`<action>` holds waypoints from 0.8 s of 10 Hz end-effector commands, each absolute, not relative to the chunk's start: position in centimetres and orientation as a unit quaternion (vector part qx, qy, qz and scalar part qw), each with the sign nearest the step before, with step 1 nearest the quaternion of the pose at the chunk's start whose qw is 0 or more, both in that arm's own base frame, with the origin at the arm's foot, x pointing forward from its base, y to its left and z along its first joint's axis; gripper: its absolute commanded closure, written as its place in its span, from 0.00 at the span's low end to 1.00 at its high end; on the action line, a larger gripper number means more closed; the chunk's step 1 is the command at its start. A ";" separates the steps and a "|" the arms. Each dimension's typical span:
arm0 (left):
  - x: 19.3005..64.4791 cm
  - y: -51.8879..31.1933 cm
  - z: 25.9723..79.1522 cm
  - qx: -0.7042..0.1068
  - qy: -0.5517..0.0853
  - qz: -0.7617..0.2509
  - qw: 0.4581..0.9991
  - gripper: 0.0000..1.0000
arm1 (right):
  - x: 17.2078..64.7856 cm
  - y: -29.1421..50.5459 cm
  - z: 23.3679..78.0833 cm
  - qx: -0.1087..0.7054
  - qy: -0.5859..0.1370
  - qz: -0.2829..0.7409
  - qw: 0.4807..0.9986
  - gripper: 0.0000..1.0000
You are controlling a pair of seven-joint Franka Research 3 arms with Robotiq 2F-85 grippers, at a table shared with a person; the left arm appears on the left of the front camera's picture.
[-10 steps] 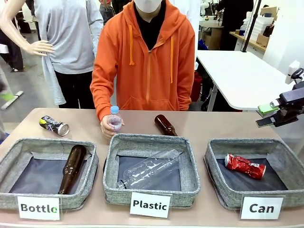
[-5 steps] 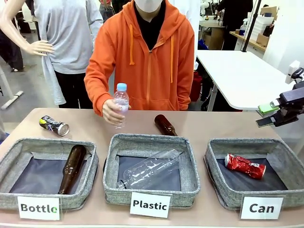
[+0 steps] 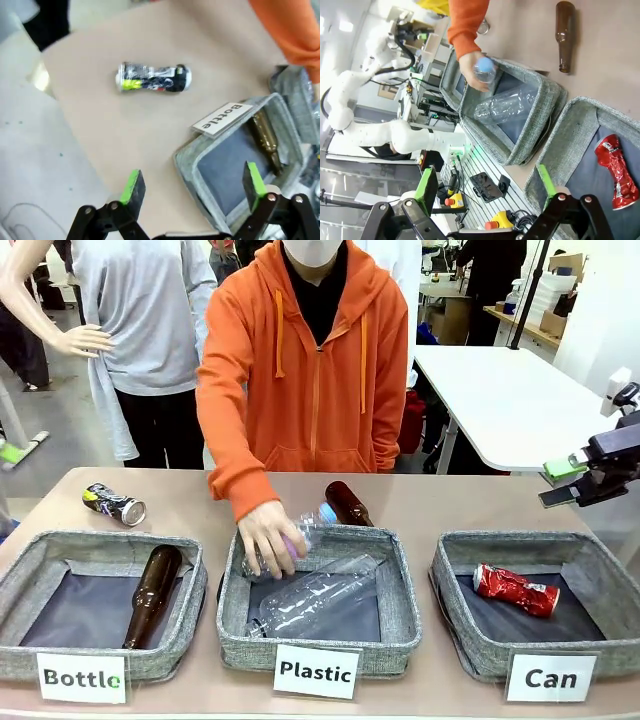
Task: Sort the can waste into the basket.
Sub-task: Pick up the can waste from the table and place it in the right Fabric basket.
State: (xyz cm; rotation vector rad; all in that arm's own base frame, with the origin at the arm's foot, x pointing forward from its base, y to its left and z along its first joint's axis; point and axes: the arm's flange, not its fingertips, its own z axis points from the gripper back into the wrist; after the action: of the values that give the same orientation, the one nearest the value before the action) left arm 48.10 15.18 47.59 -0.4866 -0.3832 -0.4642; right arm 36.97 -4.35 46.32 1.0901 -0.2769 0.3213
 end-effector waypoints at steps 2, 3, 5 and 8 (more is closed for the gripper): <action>53.0 12.3 47.1 -0.206 -0.117 -0.254 0.938 0.00 | 37.1 -4.5 46.5 0.515 -0.134 0.161 0.831 0.01; 53.4 12.3 47.2 -0.198 -0.120 -0.235 0.944 0.00 | 37.1 -4.5 46.5 0.515 -0.134 0.161 0.831 0.01; 52.8 14.2 47.4 -0.208 -0.143 -0.215 0.943 0.00 | 37.1 -4.5 46.5 0.515 -0.134 0.161 0.831 0.01; 57.3 9.0 44.3 -0.033 -0.172 -0.320 0.931 0.00 | 37.1 -4.5 46.5 0.515 -0.134 0.161 0.831 0.01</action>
State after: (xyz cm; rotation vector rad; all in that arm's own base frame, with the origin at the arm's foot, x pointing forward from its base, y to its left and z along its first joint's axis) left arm 56.24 11.69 46.30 -0.1933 -0.3539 -0.5685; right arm 36.96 -4.35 46.33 1.0903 -0.2768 0.3215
